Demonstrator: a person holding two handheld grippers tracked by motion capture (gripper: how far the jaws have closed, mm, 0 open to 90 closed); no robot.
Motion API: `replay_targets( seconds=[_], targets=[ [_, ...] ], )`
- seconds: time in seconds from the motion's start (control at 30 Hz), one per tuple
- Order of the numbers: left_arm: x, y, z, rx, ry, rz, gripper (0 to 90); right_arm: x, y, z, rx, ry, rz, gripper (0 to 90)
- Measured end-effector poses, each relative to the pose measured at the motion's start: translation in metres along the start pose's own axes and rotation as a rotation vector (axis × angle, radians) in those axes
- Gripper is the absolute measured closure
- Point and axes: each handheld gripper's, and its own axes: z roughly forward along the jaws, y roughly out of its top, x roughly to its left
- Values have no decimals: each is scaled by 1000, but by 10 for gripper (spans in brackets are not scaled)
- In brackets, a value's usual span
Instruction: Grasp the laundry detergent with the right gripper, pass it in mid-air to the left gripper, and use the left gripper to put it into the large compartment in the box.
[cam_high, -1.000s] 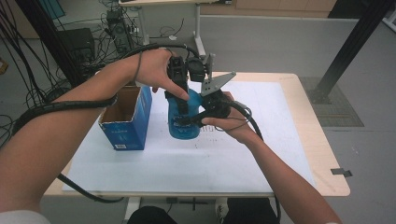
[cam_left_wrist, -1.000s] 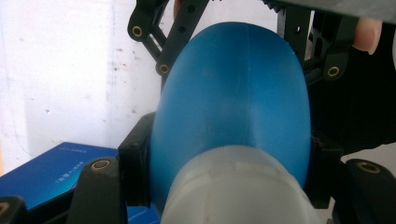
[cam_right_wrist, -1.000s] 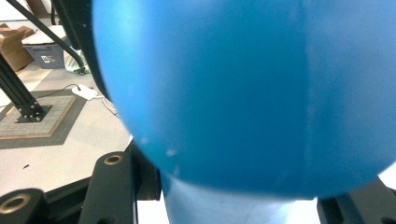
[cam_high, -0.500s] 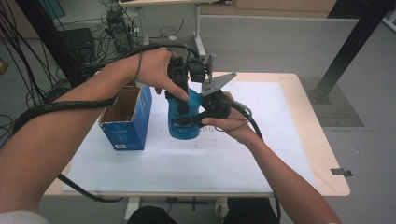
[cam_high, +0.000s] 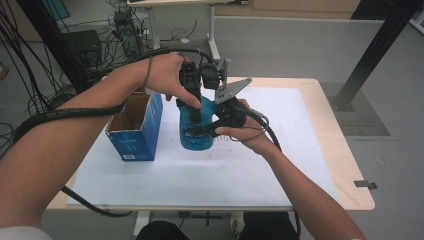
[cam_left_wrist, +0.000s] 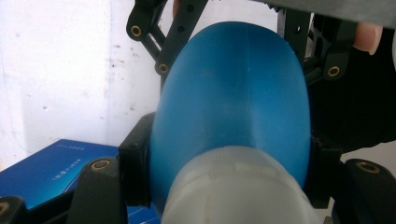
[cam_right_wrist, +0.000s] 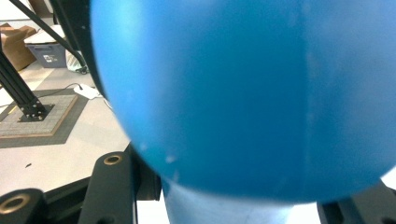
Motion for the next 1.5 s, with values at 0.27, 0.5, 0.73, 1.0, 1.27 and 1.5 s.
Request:
replay_targets(
  seconds=[0.27,0.5,0.73,1.0,1.27,1.5],
  targets=[
    [0,0,2,4,-1,-1,368,-1,-1,0,10,-1,-9,431],
    [0,-1,3,9,-1,-7,368,-2,-2,2,6,10,-3,428],
    [0,-1,5,12,-7,-8,368,-1,-3,4,7,16,1,425],
    [0,-2,4,2,-12,-16,369,-2,-3,4,5,23,3,421],
    [1,-1,4,4,-15,-19,369,-2,-3,5,-1,32,13,417],
    [0,0,4,7,-8,-15,370,-3,-3,3,-8,24,21,407]
  ],
)
